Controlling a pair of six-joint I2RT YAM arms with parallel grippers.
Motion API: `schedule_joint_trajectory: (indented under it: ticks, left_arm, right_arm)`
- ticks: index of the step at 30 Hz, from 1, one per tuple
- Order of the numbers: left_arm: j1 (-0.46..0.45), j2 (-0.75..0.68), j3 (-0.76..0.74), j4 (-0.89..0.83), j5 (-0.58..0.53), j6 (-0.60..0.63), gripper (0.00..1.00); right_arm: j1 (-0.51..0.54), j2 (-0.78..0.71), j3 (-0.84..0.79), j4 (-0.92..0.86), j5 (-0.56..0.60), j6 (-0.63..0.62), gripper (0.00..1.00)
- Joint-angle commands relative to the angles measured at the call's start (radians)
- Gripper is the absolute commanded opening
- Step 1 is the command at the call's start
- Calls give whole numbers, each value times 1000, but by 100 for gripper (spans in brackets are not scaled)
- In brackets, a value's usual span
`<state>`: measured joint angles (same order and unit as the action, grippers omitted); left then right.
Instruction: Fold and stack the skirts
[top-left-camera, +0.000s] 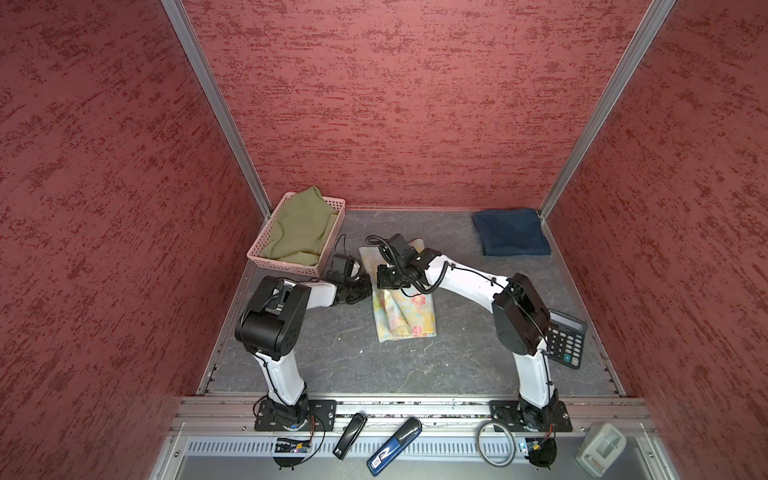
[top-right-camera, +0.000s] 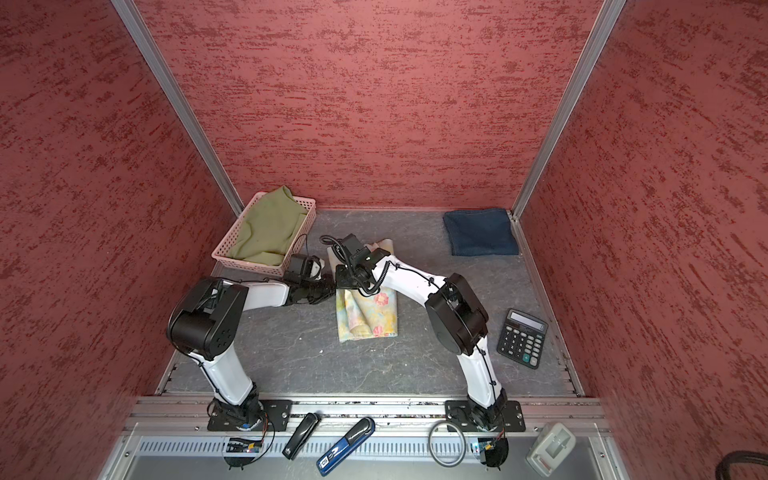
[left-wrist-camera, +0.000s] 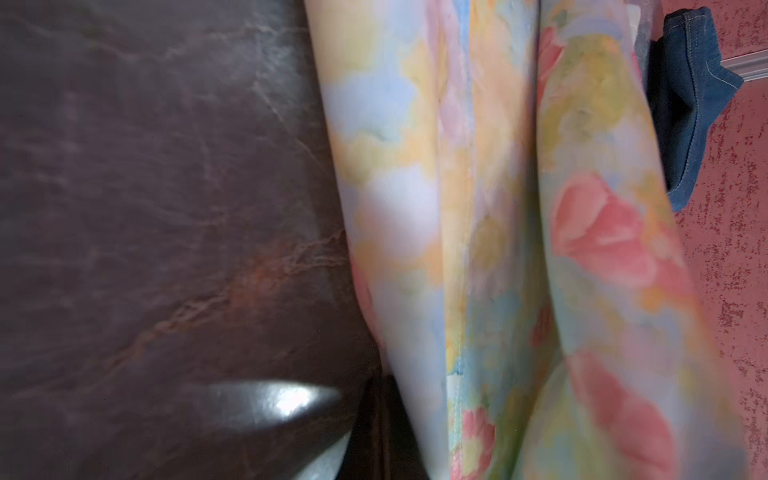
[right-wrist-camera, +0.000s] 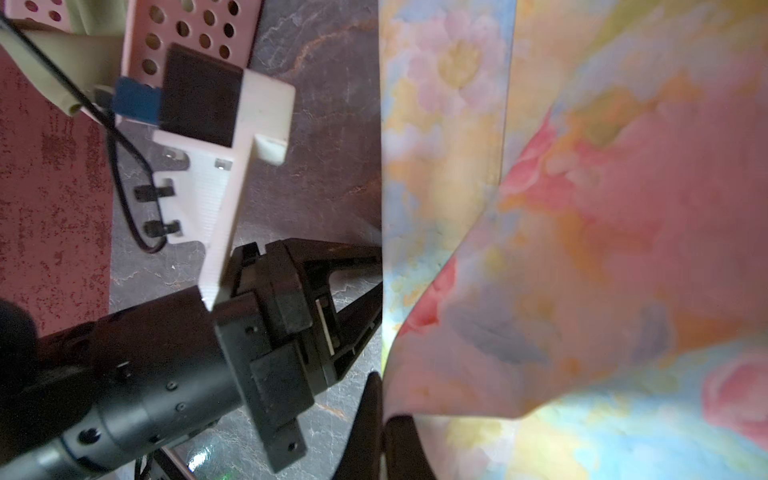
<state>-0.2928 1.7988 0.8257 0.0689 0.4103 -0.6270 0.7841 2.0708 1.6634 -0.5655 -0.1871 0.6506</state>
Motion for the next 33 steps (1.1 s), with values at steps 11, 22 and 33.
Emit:
schedule_joint_trajectory:
  ticks: [11,22,33]
  left_arm:
    - [51,-196,-47,-174,-70,32,33]
    - [-155,-511,-105,-319,-224,166,47]
    - [-422,-402,-45,-328,-312,188,50]
  right_arm:
    - [-91,-143,54,-16,23,-83,62]
    - [-235,-302,-325,197,-38,-26,61]
    - [-340,-252,-440,444,-177,125,60]
